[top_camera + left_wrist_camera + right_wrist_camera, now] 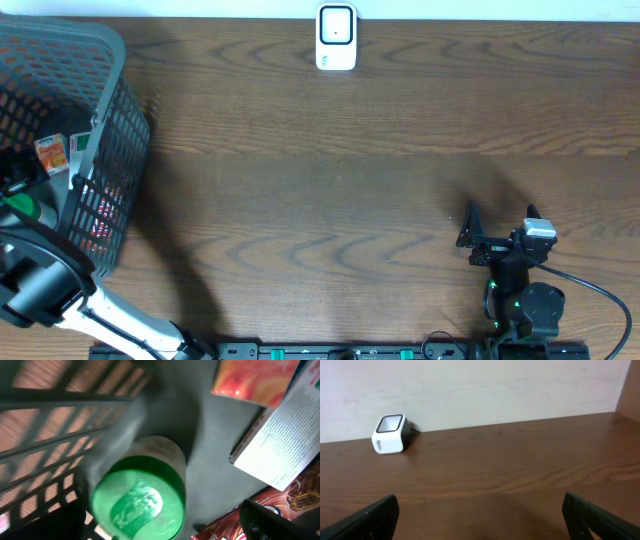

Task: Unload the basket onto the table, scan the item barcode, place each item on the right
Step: 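Reach the left gripper into the basket toward the green-capped bottle, then grasp the green-capped bottle with the left gripper and lift it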

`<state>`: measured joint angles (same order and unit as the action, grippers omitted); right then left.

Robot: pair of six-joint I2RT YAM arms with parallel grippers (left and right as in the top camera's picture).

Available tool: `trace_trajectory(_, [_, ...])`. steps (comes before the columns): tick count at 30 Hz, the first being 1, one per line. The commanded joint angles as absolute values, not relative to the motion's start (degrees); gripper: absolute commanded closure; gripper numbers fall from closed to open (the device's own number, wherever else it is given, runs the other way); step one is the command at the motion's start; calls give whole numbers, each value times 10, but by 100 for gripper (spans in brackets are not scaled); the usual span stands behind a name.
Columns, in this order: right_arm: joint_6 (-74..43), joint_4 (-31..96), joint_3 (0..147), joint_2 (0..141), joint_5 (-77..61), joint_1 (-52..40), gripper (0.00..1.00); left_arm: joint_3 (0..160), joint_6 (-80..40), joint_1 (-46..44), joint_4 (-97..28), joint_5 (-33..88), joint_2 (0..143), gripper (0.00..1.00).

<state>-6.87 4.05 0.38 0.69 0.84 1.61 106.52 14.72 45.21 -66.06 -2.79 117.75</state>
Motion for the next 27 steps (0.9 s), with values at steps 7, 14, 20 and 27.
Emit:
trace_trajectory(7, [-61, 43, 3, 3, 6, 11, 1, 1058, 150, 460, -674, -52, 1192, 2])
trace_trajectory(14, [-61, 43, 3, 3, 6, 11, 1, 1052, 117, 486, -677, -52, 1192, 2])
trace_trajectory(20, [-61, 43, 3, 3, 6, 11, 1, 1022, 117, 489, -653, -51, 1192, 2])
trace_trajectory(27, [-61, 43, 3, 3, 6, 11, 1, 976, 117, 488, -611, -49, 1192, 2])
